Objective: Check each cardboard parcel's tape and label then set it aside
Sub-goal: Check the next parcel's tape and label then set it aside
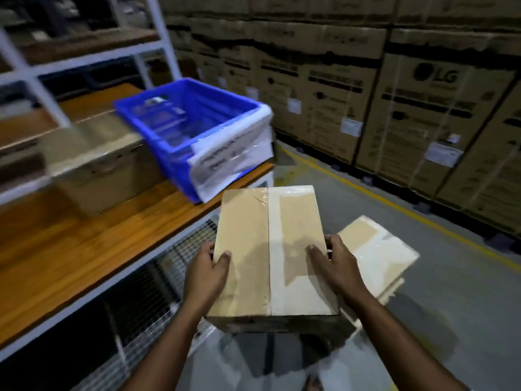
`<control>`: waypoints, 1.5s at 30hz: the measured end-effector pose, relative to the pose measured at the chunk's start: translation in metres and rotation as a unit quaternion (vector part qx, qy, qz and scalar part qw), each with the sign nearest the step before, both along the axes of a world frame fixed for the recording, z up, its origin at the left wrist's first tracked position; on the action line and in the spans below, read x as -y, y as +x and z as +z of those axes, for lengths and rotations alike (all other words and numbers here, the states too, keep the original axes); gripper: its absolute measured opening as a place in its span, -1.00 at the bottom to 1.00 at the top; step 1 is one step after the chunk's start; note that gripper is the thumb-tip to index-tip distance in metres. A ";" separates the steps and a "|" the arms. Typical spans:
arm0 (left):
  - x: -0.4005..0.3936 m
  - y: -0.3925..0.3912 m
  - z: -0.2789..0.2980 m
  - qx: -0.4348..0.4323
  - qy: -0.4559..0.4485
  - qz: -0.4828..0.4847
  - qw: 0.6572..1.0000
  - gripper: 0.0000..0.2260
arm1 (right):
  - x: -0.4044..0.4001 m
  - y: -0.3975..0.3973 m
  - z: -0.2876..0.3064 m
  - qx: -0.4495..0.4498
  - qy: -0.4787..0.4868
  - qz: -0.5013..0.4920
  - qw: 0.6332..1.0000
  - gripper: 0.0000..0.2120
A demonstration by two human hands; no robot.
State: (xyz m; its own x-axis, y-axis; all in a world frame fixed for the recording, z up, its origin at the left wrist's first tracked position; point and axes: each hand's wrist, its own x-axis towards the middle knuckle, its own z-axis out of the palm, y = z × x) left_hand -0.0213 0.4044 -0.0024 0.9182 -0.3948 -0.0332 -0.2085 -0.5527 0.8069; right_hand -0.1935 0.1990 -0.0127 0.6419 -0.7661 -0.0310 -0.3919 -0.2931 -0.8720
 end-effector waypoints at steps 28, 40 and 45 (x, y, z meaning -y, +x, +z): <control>-0.171 0.167 0.089 0.079 0.051 0.314 0.945 -0.65 | -0.119 0.333 0.108 -0.091 -0.222 0.317 0.918 -0.61; -0.142 0.228 0.098 0.256 0.286 0.195 0.903 -0.67 | -0.156 0.402 0.113 -0.050 -0.426 0.452 0.782 -0.51; -0.125 0.271 0.102 0.228 0.311 0.084 0.919 -0.56 | -0.173 0.449 0.116 -0.114 -0.433 0.499 0.742 -0.45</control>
